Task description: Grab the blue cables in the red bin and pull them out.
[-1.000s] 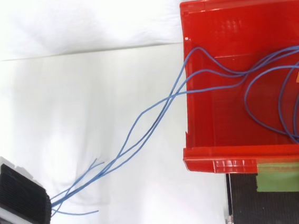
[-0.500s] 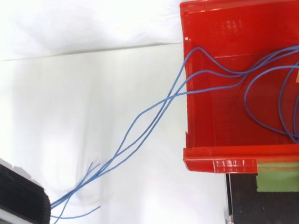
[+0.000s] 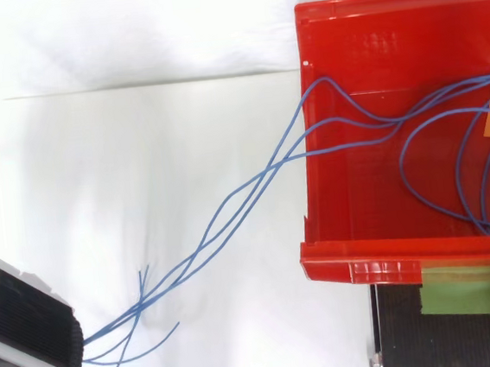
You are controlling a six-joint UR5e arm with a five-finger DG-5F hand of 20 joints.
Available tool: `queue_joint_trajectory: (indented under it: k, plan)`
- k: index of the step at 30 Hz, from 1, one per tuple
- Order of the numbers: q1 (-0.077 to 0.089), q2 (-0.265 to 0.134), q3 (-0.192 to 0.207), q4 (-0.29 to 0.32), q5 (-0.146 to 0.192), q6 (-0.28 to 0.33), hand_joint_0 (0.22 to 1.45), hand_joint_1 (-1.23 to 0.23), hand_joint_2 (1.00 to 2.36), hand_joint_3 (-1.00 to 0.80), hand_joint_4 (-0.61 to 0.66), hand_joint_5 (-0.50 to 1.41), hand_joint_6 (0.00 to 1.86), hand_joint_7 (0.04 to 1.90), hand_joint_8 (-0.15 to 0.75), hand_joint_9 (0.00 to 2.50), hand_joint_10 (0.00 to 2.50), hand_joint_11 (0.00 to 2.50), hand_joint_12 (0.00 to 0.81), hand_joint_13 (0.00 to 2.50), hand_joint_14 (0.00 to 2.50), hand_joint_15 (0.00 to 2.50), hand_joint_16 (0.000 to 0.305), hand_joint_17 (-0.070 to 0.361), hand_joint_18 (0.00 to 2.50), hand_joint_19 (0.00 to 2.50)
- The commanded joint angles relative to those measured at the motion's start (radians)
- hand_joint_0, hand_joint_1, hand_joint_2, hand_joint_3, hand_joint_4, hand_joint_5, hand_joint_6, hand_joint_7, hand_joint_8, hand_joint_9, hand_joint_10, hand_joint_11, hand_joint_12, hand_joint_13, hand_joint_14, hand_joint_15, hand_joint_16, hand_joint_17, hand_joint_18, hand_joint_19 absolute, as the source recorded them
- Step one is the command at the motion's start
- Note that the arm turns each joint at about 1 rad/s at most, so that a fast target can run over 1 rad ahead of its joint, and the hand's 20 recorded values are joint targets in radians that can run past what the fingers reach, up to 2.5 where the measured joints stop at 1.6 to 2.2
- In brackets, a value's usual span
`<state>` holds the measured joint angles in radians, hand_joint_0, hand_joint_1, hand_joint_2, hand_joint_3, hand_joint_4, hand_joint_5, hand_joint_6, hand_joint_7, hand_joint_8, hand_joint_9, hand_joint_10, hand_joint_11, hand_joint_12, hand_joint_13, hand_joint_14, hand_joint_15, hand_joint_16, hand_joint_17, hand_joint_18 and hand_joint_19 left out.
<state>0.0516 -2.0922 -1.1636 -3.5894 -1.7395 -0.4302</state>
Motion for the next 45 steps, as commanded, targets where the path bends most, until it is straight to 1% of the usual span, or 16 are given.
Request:
queue_joint_trajectory:
  k: [1, 3, 5, 7, 9, 13, 17, 20, 24, 27, 30, 36, 37, 42, 45]
  plan:
    - [-0.001, 0.0, 0.001, 0.0, -0.002, 0.0, 0.79, -0.82, 1.0, -1.0, -0.01, 0.84, 0.35, 0.78, 0.213, 1.26, 0.02, 1.49, 0.277, 1.31, 1.22, 1.32, 0.041, 0.091, 0.95, 0.91]
    - [-0.001, 0.0, 0.001, -0.003, -0.002, 0.0, 0.79, -0.82, 1.0, -1.0, 0.0, 0.84, 0.35, 0.77, 0.202, 1.32, 0.01, 1.61, 0.278, 1.31, 1.26, 1.33, 0.041, 0.092, 0.95, 0.91]
    - [-0.001, 0.0, 0.001, -0.003, -0.002, -0.002, 0.79, -0.82, 1.0, -1.0, 0.0, 0.84, 0.35, 0.78, 0.193, 1.33, 0.01, 1.66, 0.289, 1.31, 1.28, 1.31, 0.041, 0.091, 0.95, 0.92]
    - [-0.001, 0.0, -0.001, -0.003, -0.003, -0.003, 0.79, -0.82, 1.0, -1.0, -0.01, 0.84, 0.35, 0.78, 0.189, 1.33, 0.01, 1.7, 0.283, 1.3, 1.3, 1.32, 0.041, 0.092, 0.95, 0.93]
    - [0.001, 0.0, 0.001, -0.003, -0.003, -0.008, 0.78, -0.82, 1.0, -1.0, -0.01, 0.83, 0.36, 0.78, 0.206, 1.31, 0.01, 1.64, 0.29, 1.3, 1.29, 1.33, 0.042, 0.095, 0.94, 0.92]
    - [0.001, 0.0, 0.001, -0.003, -0.003, -0.009, 0.77, -0.83, 1.0, -1.0, 0.0, 0.83, 0.37, 0.77, 0.207, 1.28, 0.01, 1.58, 0.293, 1.3, 1.13, 1.37, 0.044, 0.098, 0.91, 0.9]
    - [-0.001, 0.001, 0.001, -0.005, -0.003, -0.009, 0.72, -0.89, 1.0, -1.0, 0.03, 0.8, 0.39, 0.75, 0.228, 1.25, 0.01, 1.53, 0.306, 1.3, 1.09, 1.35, 0.047, 0.105, 0.91, 0.88]
    - [-0.001, 0.001, -0.001, -0.005, -0.003, -0.009, 0.7, -0.92, 1.0, -1.0, 0.05, 0.78, 0.42, 0.72, 0.241, 1.23, 0.01, 1.52, 0.324, 1.3, 1.01, 1.39, 0.049, 0.11, 0.9, 0.87]
    - [-0.001, 0.0, 0.001, -0.005, -0.003, -0.009, 0.68, -0.97, 1.0, -1.0, 0.08, 0.75, 0.47, 0.68, 0.26, 1.19, 0.01, 1.49, 0.336, 1.29, 0.99, 1.36, 0.052, 0.117, 0.89, 0.86]
    - [0.001, 0.001, 0.001, -0.005, -0.005, -0.009, 0.67, -0.97, 1.0, -1.0, 0.08, 0.75, 0.47, 0.67, 0.261, 1.18, 0.01, 1.47, 0.335, 1.29, 0.99, 1.34, 0.052, 0.117, 0.89, 0.86]
    - [0.001, 0.001, 0.001, -0.005, -0.005, -0.009, 0.67, -0.95, 1.0, -1.0, 0.08, 0.75, 0.47, 0.66, 0.26, 1.18, 0.01, 1.47, 0.338, 1.29, 0.98, 1.34, 0.052, 0.118, 0.89, 0.86]
    - [0.001, 0.0, 0.001, -0.005, -0.008, -0.009, 0.64, -0.88, 1.0, -1.0, 0.07, 0.81, 0.4, 0.7, 0.276, 1.2, 0.01, 1.45, 0.349, 1.3, 0.96, 1.33, 0.054, 0.122, 0.9, 0.85]
    - [-0.001, 0.001, 0.001, -0.005, -0.008, -0.009, 0.63, -0.87, 1.0, -1.0, 0.07, 0.82, 0.38, 0.72, 0.267, 1.21, 0.01, 1.44, 0.352, 1.31, 0.97, 1.31, 0.055, 0.123, 0.91, 0.84]
    - [0.001, 0.0, 0.001, -0.005, -0.008, -0.009, 0.6, -0.84, 1.0, -1.0, 0.07, 0.84, 0.34, 0.72, 0.283, 1.22, 0.01, 1.43, 0.365, 1.32, 0.97, 1.31, 0.058, 0.13, 0.92, 0.83]
    - [0.001, 0.001, 0.001, -0.005, -0.009, -0.009, 0.59, -0.81, 1.0, -1.0, 0.06, 0.89, 0.25, 0.76, 0.292, 1.23, 0.02, 1.42, 0.373, 1.33, 0.96, 1.31, 0.059, 0.132, 0.93, 0.84]
